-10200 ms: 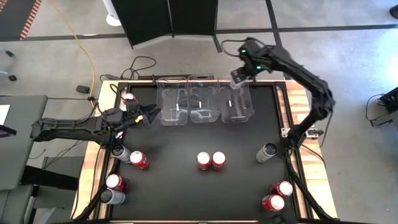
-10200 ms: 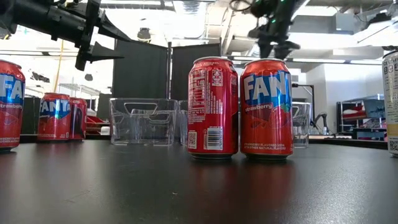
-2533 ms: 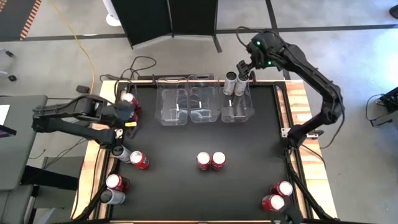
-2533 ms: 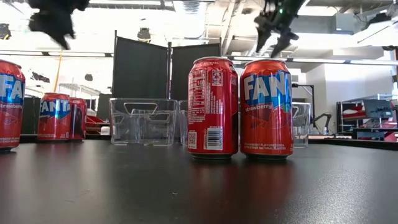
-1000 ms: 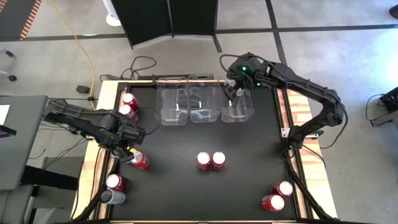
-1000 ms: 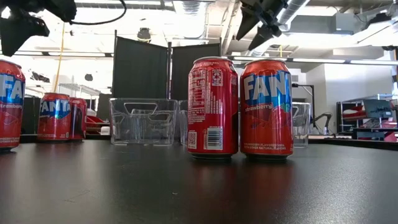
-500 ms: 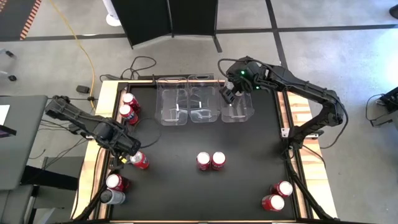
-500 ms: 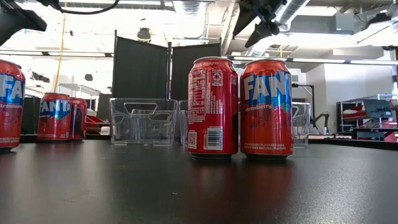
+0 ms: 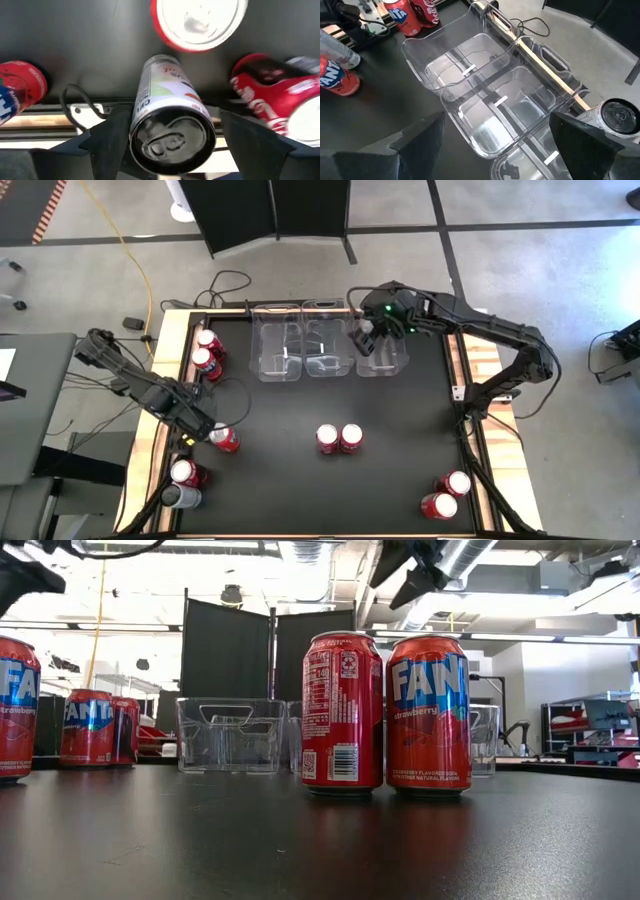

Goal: Sort soda cans
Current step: Put the top white-yellow soda can into the right transparent bin

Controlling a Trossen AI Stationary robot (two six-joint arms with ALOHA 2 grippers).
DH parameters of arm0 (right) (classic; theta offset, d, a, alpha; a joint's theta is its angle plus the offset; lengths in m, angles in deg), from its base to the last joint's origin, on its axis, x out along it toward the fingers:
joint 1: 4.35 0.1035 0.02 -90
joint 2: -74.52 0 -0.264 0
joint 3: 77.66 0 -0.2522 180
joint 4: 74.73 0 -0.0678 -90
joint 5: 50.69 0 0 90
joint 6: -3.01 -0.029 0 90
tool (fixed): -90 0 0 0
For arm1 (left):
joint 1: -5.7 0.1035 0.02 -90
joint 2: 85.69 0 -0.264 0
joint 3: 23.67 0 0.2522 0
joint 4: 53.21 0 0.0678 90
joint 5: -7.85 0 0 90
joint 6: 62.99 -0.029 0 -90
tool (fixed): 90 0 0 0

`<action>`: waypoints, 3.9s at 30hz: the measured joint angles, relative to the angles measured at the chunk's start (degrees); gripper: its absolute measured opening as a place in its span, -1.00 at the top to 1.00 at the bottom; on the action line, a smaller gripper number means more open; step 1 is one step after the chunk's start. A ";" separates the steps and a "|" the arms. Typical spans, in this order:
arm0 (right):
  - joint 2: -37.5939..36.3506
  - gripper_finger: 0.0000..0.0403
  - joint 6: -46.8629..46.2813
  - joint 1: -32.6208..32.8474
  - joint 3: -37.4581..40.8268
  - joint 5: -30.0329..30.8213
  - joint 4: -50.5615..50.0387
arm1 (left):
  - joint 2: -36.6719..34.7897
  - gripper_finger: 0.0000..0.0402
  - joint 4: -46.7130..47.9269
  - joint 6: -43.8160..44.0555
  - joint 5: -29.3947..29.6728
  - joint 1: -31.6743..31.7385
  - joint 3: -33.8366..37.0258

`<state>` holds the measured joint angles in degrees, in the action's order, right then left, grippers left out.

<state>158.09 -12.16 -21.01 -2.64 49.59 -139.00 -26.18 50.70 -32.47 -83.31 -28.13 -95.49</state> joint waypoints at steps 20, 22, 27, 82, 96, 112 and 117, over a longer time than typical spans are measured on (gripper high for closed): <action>0.00 -0.80 -2.28 0.53 0.00 0.36 -0.43 | 0.00 -0.27 -0.14 13.39 3.41 0.33 4.17; 0.00 -0.79 -2.56 0.53 -0.02 0.36 -0.43 | 0.02 -0.27 0.03 16.42 4.44 1.50 4.05; 0.00 -0.79 -2.83 0.53 -0.02 0.34 -0.45 | 0.11 -0.27 -0.69 20.89 7.28 5.34 0.89; -6.08 -0.78 -4.91 16.66 -0.07 0.73 -21.02 | 49.72 -0.42 -17.56 -28.80 5.87 37.29 -44.81; -5.98 -0.78 -5.28 16.65 -0.04 0.73 -19.27 | 49.22 -0.58 -17.35 -29.40 4.19 37.27 -46.73; 8.75 -0.78 14.56 16.26 0.74 -7.21 11.06 | 33.37 -0.58 -11.66 -26.28 10.60 38.41 -48.22; 14.51 -0.78 20.78 15.69 0.73 -11.35 18.11 | 31.16 -0.57 -10.69 -24.68 10.45 37.57 -45.44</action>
<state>172.60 8.62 -5.33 -1.91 38.24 -120.89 4.98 40.01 -57.15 -72.86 9.44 -140.93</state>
